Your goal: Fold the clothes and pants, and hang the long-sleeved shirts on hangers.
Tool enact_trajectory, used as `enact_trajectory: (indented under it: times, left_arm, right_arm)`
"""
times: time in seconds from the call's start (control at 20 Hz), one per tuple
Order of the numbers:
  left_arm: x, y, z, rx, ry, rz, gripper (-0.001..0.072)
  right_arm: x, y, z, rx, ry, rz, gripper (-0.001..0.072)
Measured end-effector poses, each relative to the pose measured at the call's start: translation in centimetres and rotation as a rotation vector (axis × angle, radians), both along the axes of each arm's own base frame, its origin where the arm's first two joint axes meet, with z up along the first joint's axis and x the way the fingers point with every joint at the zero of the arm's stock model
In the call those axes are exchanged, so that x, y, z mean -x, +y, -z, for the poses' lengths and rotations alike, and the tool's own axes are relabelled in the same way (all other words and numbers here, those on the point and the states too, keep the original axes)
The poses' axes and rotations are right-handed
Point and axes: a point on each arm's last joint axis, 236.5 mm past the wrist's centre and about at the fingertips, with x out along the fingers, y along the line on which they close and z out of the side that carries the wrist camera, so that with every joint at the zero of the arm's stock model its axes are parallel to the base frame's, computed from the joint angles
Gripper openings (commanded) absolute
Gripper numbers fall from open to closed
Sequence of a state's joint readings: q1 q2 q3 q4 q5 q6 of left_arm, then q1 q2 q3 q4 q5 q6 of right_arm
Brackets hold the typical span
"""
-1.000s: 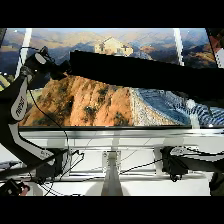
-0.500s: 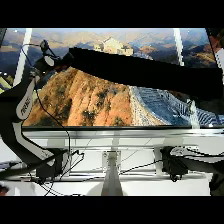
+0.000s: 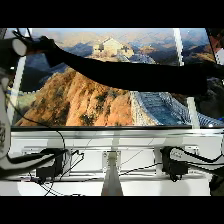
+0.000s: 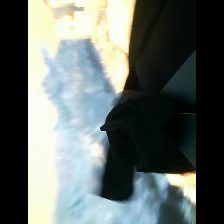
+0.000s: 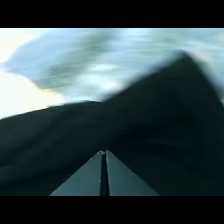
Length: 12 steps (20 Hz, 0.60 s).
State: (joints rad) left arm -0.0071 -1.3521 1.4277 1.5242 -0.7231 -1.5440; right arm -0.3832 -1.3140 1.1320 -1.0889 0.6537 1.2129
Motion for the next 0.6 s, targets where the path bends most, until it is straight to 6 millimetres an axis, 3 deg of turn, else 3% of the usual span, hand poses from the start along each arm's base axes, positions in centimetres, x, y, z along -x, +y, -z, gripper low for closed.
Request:
enact_trajectory:
  times: [0.15, 0.25, 0.45, 0.6]
  left_arm:
    - [2.1, -0.2, -4.4, -0.036, -0.066, 0.020, 0.0010]
    - [3.1, -0.8, -6.1, -0.040, -0.091, 0.036, 0.0010]
    - [4.4, -3.5, -7.9, -0.010, -0.119, 0.090, 0.0009]
    - [5.1, -5.8, -8.4, 0.009, -0.125, 0.138, 0.0009]
  right_arm:
    - [-2.9, 12.9, -1.3, -0.066, -0.072, -0.184, 0.0023]
    - [-3.2, 21.9, -1.7, -0.118, -0.102, -0.305, 0.0022]
    - [-1.2, 38.6, -1.1, -0.237, -0.084, -0.518, 0.0022]
    - [1.1, 49.3, 0.0, -0.331, -0.044, -0.636, 0.0022]
